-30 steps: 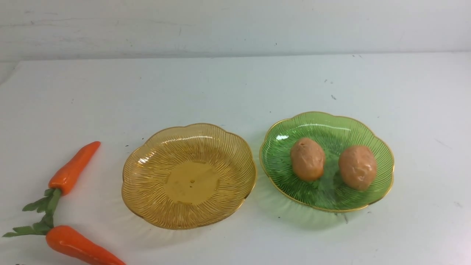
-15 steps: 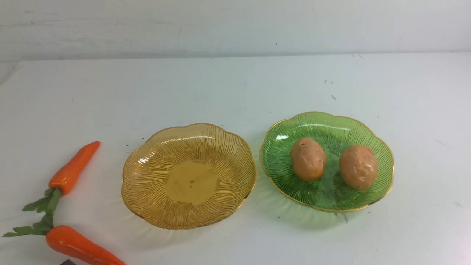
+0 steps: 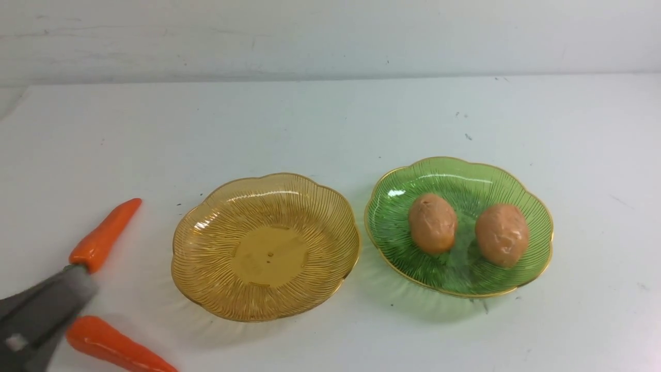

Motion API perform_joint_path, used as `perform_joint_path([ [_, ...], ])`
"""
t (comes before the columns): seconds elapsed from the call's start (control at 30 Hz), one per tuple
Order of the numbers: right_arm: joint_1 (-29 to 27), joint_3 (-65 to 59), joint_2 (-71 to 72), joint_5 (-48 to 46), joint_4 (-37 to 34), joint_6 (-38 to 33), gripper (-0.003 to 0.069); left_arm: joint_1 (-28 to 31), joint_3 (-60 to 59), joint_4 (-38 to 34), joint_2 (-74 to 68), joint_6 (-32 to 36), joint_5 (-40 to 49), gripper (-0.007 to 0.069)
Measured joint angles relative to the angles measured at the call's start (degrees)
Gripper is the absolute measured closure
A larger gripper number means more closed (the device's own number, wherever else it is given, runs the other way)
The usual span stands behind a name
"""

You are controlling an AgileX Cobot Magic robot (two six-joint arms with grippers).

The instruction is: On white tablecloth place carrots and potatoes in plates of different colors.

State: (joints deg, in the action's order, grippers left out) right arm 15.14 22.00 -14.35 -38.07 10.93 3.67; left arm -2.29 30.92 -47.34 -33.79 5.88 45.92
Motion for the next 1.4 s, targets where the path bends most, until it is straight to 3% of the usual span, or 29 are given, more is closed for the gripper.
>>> perform_joint_path([
  [0.1, 0.0, 0.0, 0.0, -0.2, 0.1, 0.0, 0.0674, 0.0, 7.1, 12.2, -17.5, 1.2, 15.5, 0.0635],
  [0.17, 0.0, 0.0, 0.0, -0.2, 0.1, 0.0, 0.0674, 0.0, 9.6, 22.8, -25.8, -1.3, 17.6, 0.0635],
  [0.23, 0.0, 0.0, 0.0, -0.2, 0.2, 0.0, 0.0674, 0.0, 10.5, 31.5, -30.5, -7.9, 16.5, 0.0635],
  [0.37, 0.0, 0.0, 0.0, -0.2, 0.3, 0.0, 0.0674, 0.0, 10.6, 36.3, -34.8, -19.6, 15.2, 0.0631],
  [0.5, 0.0, 0.0, 0.0, 0.4, 0.8, 0.1, 0.0674, 0.0, 10.8, 38.4, -39.5, -24.6, 9.0, 0.0575],
  [0.57, 0.0, 0.0, 0.0, 2.6, 0.8, 0.1, 0.0674, 0.0, 10.8, 39.0, -42.3, -28.5, 4.2, 0.0501],
  [0.77, 0.0, 0.0, 0.0, 5.4, 0.8, 0.1, 0.0674, 0.0, 10.9, 44.2, -51.4, -40.5, -4.8, 0.0178],
  [0.97, 0.0, 0.0, 0.0, 5.4, 0.8, 0.1, 0.0674, 0.0, 11.0, 47.3, -55.0, -43.1, -6.3, 0.0068],
  [1.1, 0.0, 0.0, 0.0, 5.4, 0.8, 0.1, 0.0674, 0.0, 11.0, 48.3, -57.2, -42.8, -8.1, 0.0111],
  [1.23, 0.0, 0.0, 0.0, 5.4, 0.8, 0.1, 0.0674, 0.0, 11.7, 47.9, -57.5, -38.7, -8.3, 0.0283],
  [1.27, 0.0, 0.0, 0.0, 5.4, 0.8, 0.1, 0.0674, 0.0, 12.6, 47.9, -57.3, -36.4, -7.3, 0.0358],
  [1.3, 0.0, 0.0, 0.0, 5.4, 0.8, 0.1, 0.0674, 0.0, 13.3, 47.8, -57.0, -35.2, -5.7, 0.0384],
  [1.4, 0.0, 0.0, 0.0, 5.1, 0.8, 0.1, 0.0674, -0.1, 17.6, 47.8, -54.5, -31.1, 2.1, 0.04],
])
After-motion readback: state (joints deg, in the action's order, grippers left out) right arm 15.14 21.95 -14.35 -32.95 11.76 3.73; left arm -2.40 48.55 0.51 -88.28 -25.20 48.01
